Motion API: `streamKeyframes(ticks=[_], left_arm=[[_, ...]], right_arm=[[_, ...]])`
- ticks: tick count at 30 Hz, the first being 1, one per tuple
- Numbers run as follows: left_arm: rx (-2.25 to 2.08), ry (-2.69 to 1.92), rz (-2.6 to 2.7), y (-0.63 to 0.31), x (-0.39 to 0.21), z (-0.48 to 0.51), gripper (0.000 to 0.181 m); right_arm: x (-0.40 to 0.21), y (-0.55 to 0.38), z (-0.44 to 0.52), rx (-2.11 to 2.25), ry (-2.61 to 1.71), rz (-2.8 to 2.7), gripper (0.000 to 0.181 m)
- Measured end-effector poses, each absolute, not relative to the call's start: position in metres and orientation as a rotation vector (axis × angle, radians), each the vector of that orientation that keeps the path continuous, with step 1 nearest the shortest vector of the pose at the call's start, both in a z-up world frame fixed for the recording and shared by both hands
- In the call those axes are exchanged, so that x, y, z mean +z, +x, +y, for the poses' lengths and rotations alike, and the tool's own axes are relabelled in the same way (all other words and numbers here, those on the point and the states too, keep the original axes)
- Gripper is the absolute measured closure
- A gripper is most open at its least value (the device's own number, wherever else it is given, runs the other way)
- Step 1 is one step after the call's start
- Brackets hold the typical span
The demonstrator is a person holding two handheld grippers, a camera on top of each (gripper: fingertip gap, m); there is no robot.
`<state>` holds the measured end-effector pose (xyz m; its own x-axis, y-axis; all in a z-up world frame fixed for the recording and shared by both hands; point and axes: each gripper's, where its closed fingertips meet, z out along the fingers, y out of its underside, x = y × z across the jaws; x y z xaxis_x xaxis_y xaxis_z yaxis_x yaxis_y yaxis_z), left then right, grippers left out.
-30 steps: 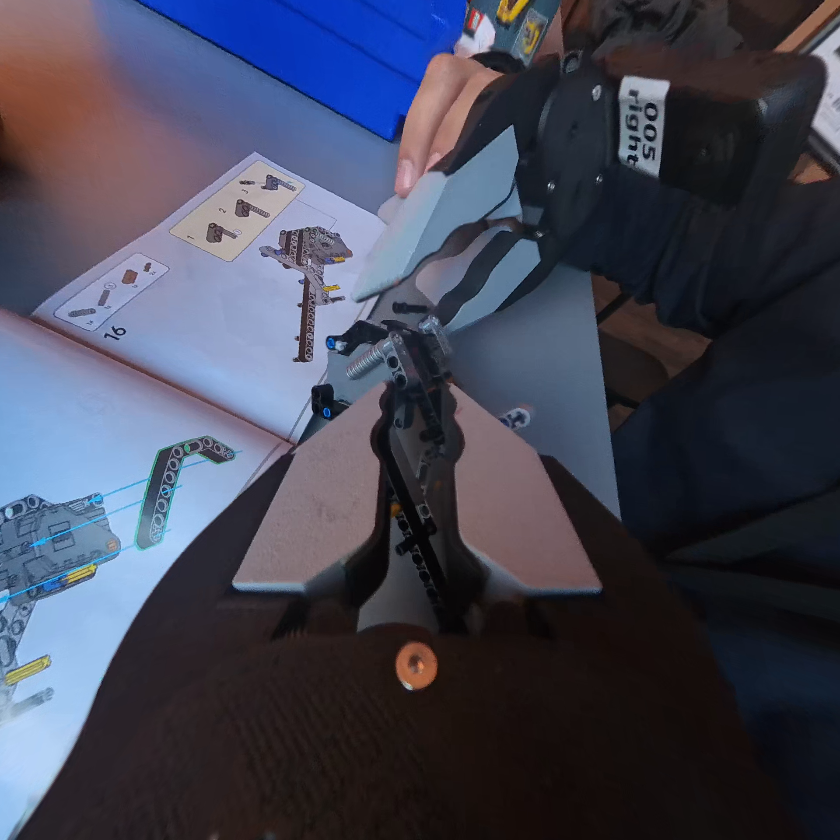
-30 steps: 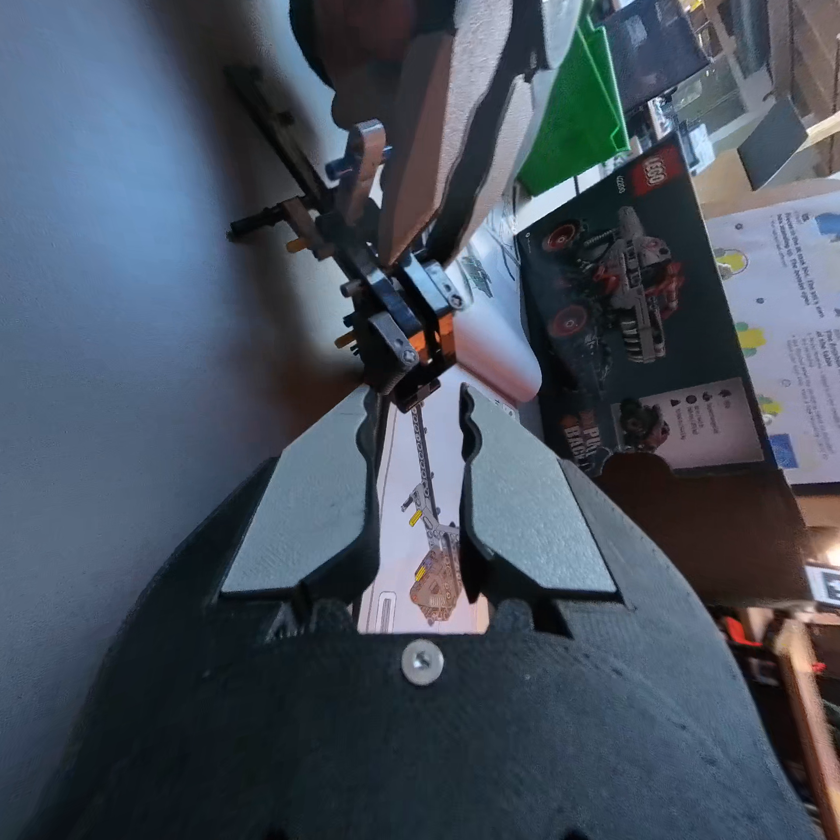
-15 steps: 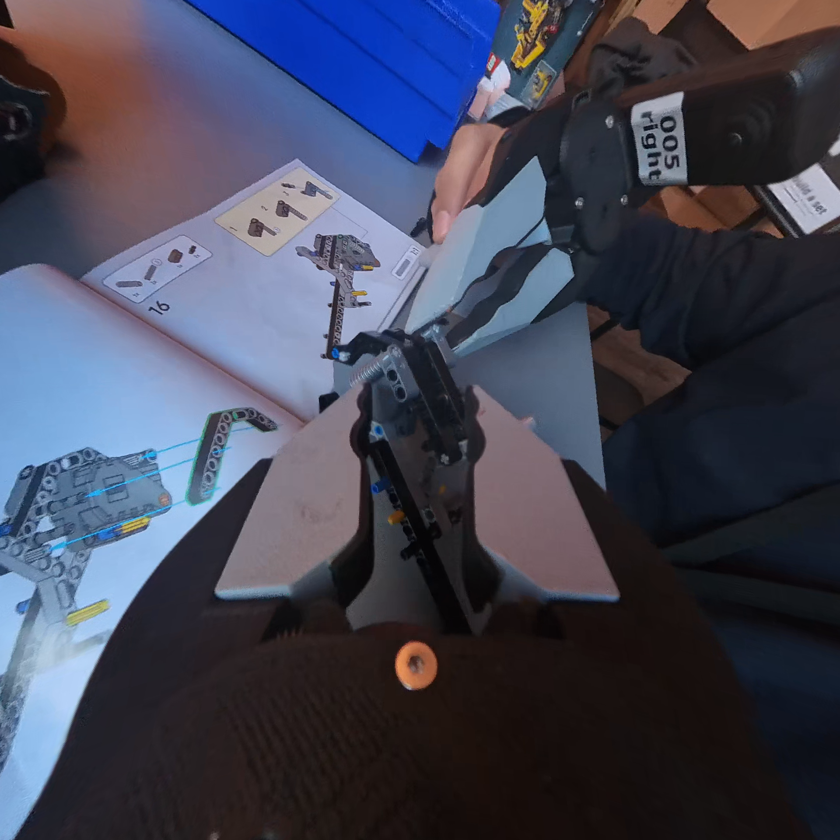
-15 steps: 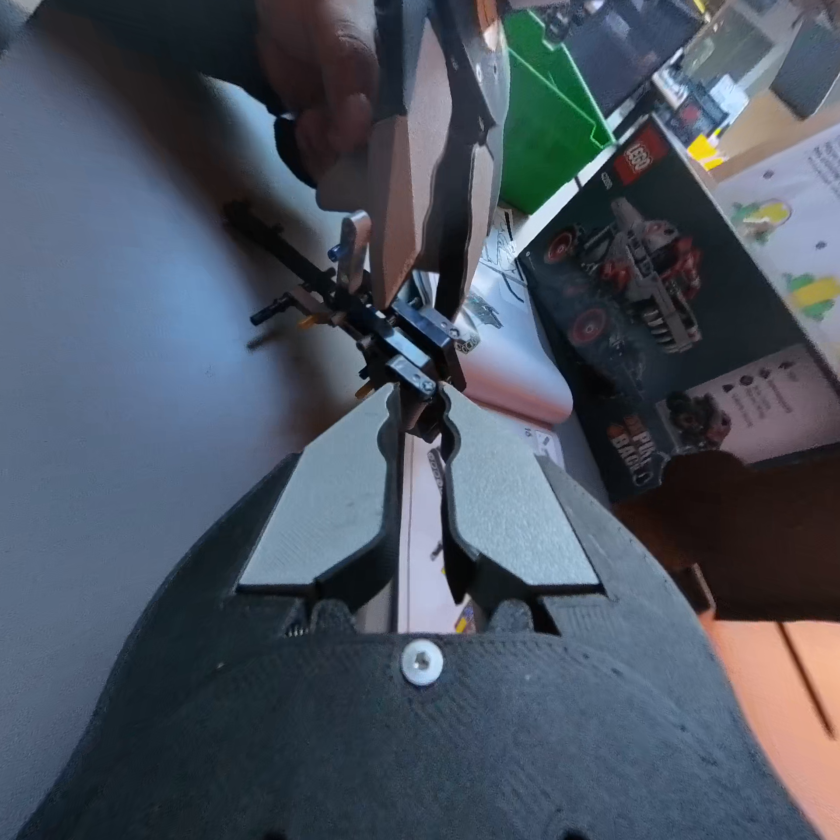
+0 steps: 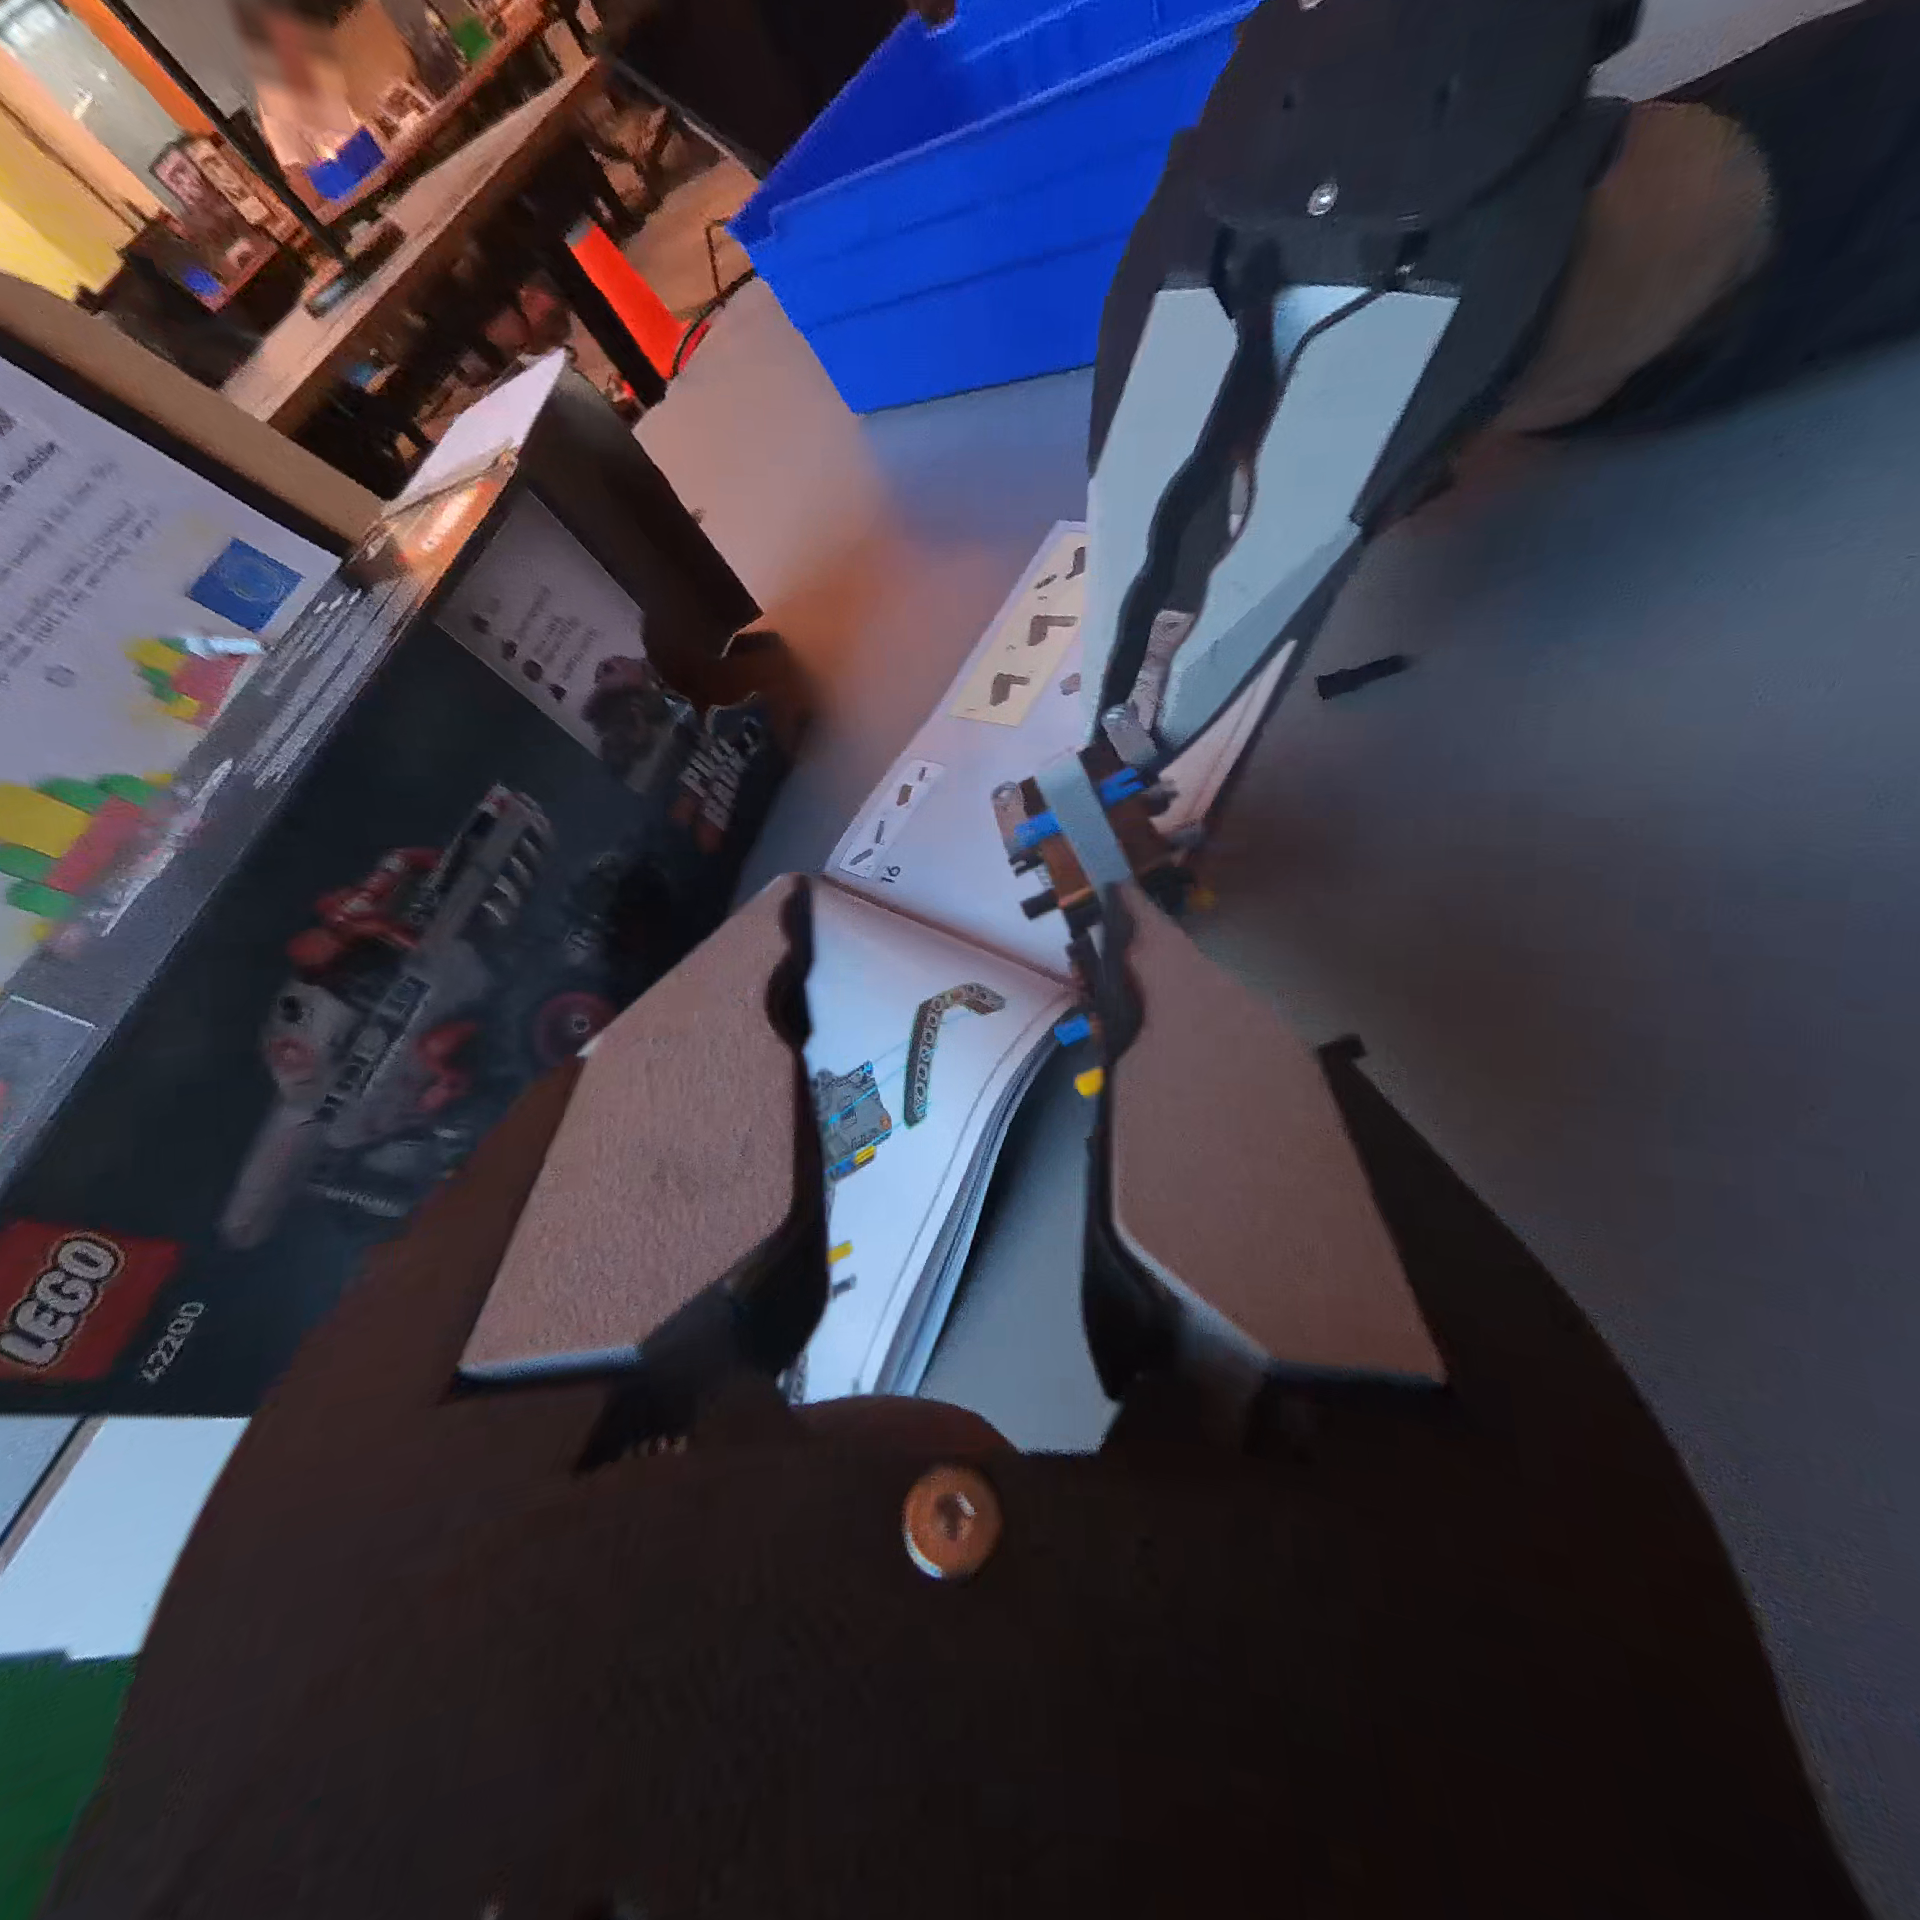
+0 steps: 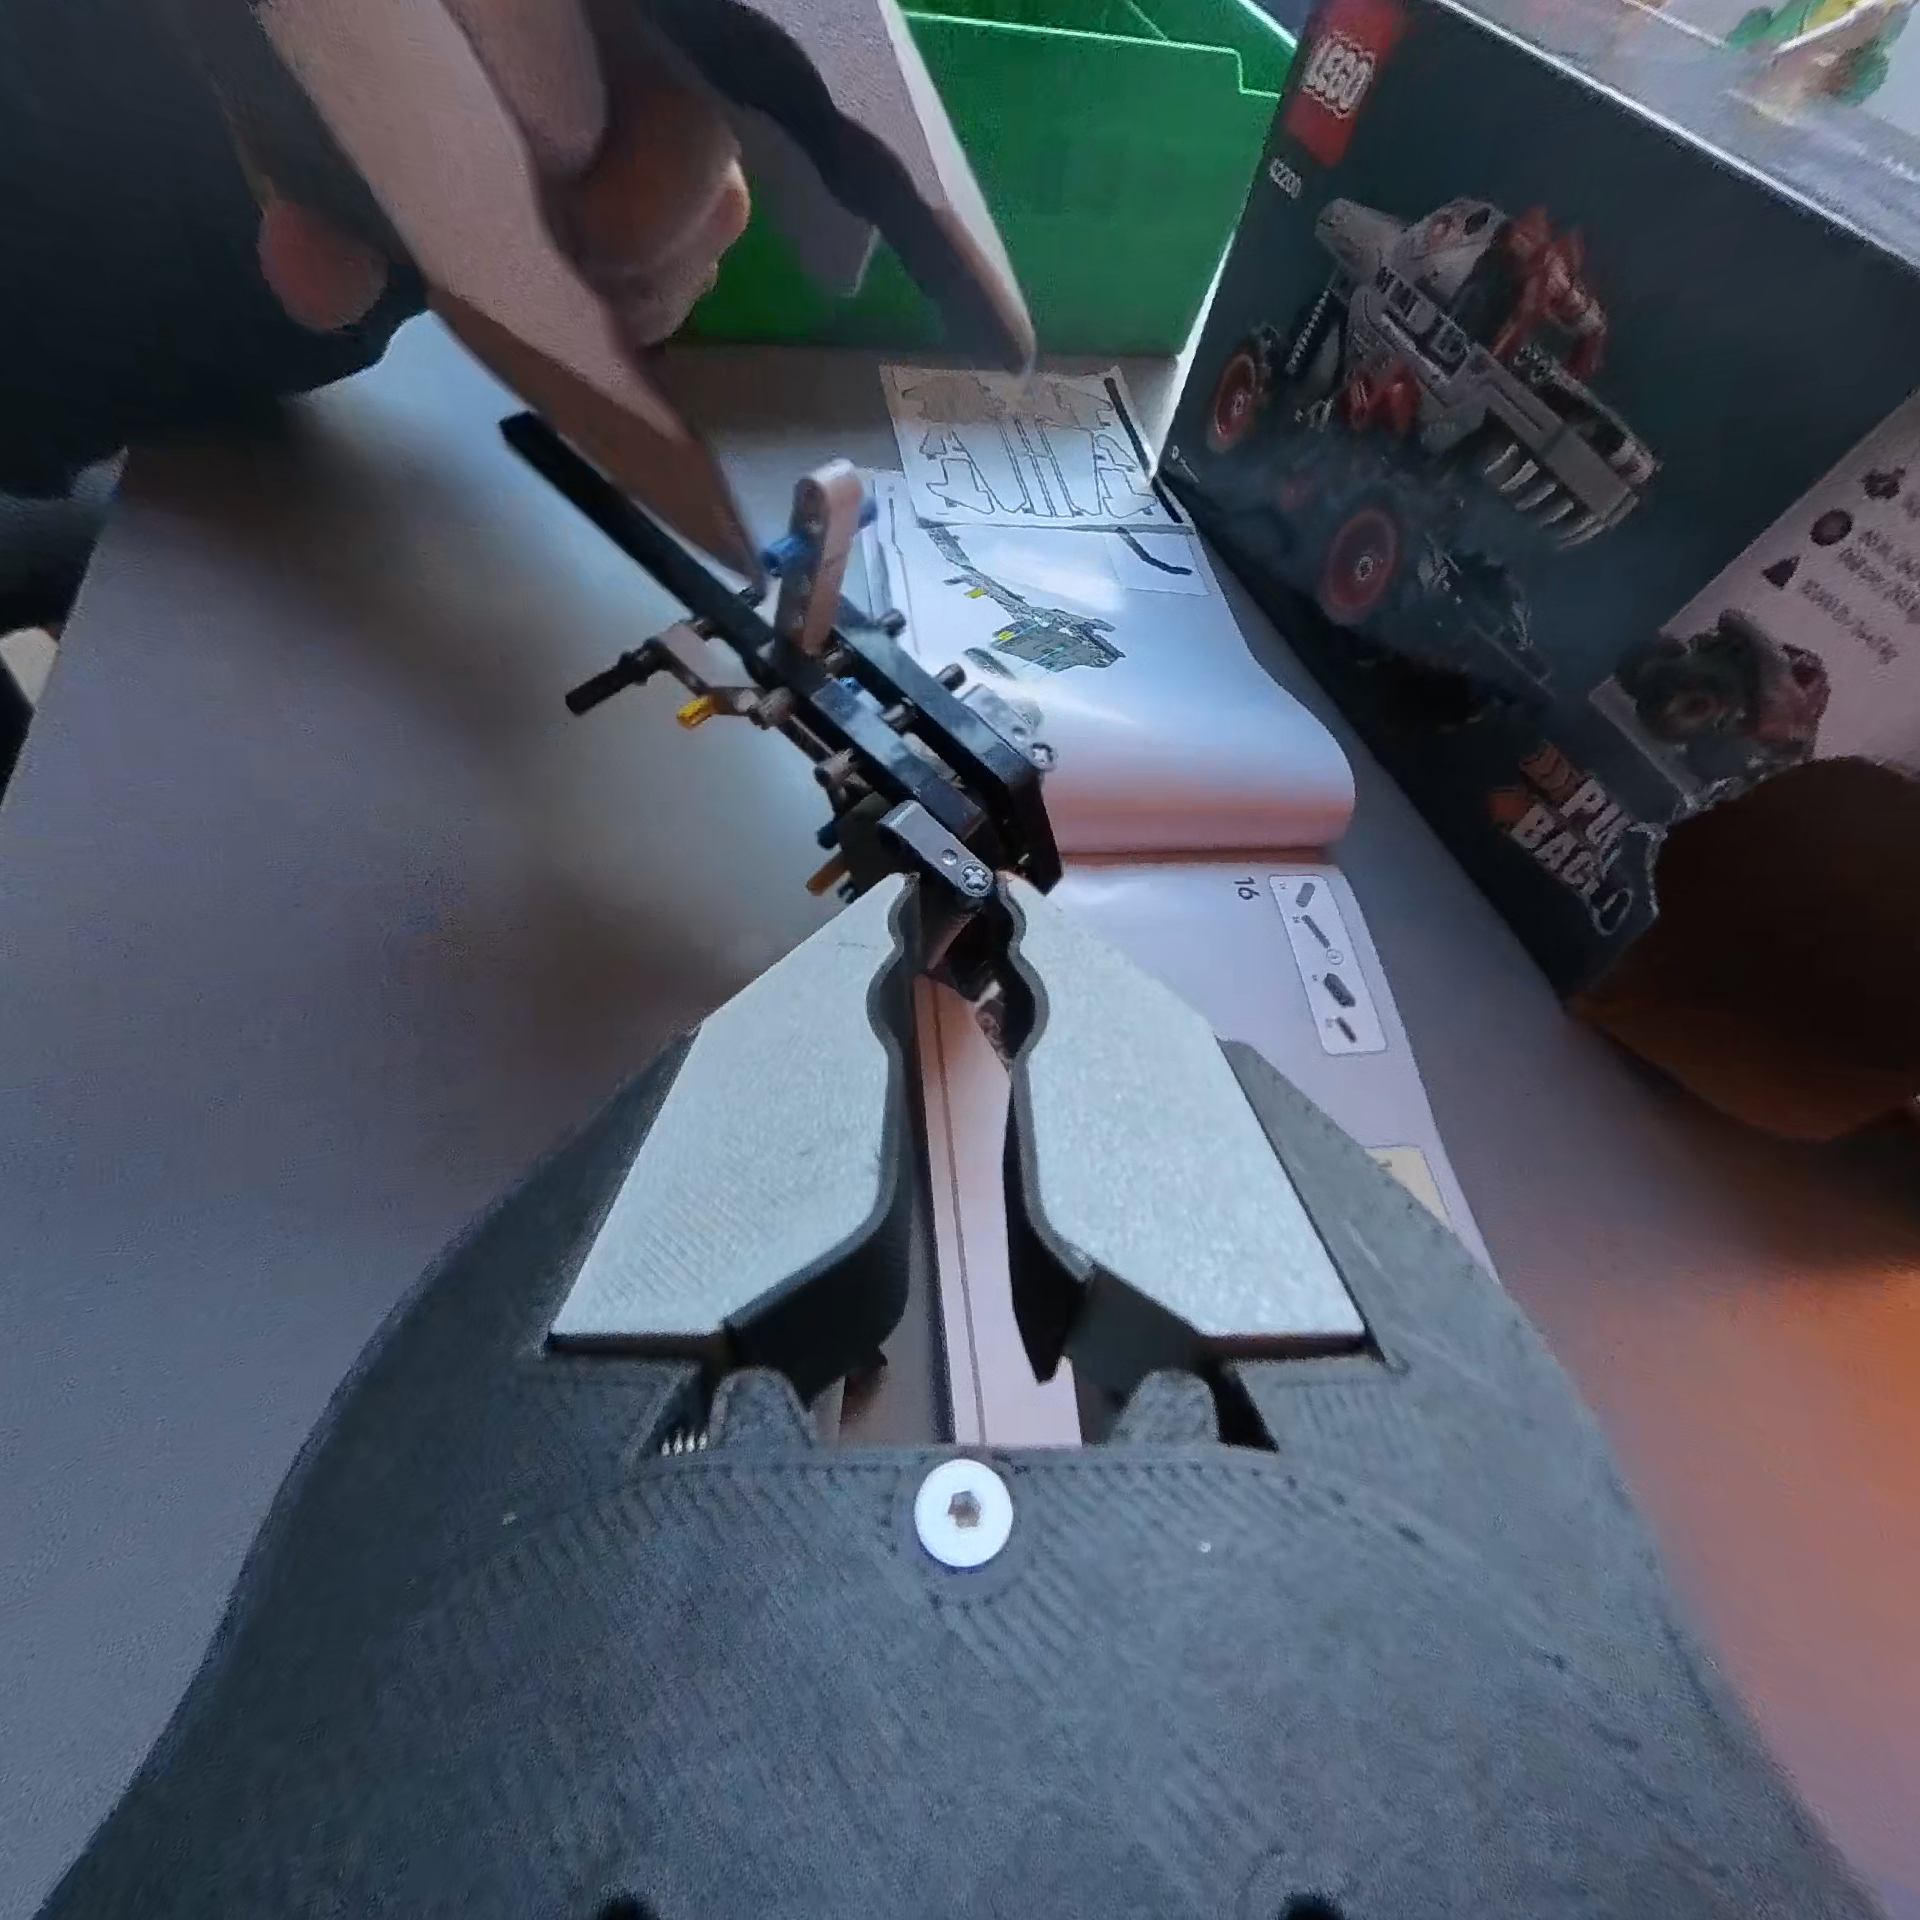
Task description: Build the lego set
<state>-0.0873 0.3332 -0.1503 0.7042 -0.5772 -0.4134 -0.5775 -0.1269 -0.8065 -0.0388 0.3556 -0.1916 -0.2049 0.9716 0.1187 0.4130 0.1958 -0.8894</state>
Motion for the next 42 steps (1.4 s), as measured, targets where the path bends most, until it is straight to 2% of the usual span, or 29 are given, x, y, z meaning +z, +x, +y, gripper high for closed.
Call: streamKeyframes(ticks=[1, 2, 9, 12, 15, 22, 28, 30, 39, 42], left_arm=[[-0.019, -1.786, 0.923, -0.087, -0.149, 0.331, 0.113], [-0.048, -1.793, 0.905, -0.09, -0.146, 0.33, 0.108], [-0.274, -1.818, 0.903, -0.081, -0.15, 0.322, 0.099], [-0.327, -1.845, 0.946, -0.065, -0.163, 0.32, 0.115], [-0.278, -1.865, 1.018, -0.058, -0.176, 0.319, 0.138], [-0.277, -1.922, 1.021, -0.055, -0.189, 0.321, 0.138], [-0.526, -2.017, 0.907, -0.054, -0.201, 0.322, 0.138], [-0.593, -2.02, 0.889, -0.051, -0.203, 0.321, 0.138], [-0.654, -2.051, 0.921, -0.049, -0.211, 0.315, 0.138], [-0.694, -2.05, 0.921, -0.049, -0.211, 0.314, 0.138]], right_arm=[[-0.192, -0.038, 0.357, 0.979, -1.322, -1.738, 0.173], [-0.191, -0.038, 0.357, 0.999, -1.331, -1.729, 0.173], [-0.189, -0.036, 0.36, 1.065, -1.375, -1.715, 0.174], [-0.189, -0.034, 0.351, 1.136, -1.396, -1.748, 0.173], [-0.184, -0.032, 0.339, 1.259, -1.416, -1.77, 0.175], [-0.184, -0.035, 0.338, 1.398, -1.465, -1.728, 0.175], [-0.189, -0.035, 0.34, 1.5, -1.519, -1.717, 0.172], [-0.195, -0.035, 0.339, 1.459, -1.523, -1.755, 0.161], [-0.194, -0.034, 0.33, 1.084, -1.225, -1.885, 0.166], [-0.194, -0.034, 0.329, 1.079, -1.254, -1.889, 0.166]])
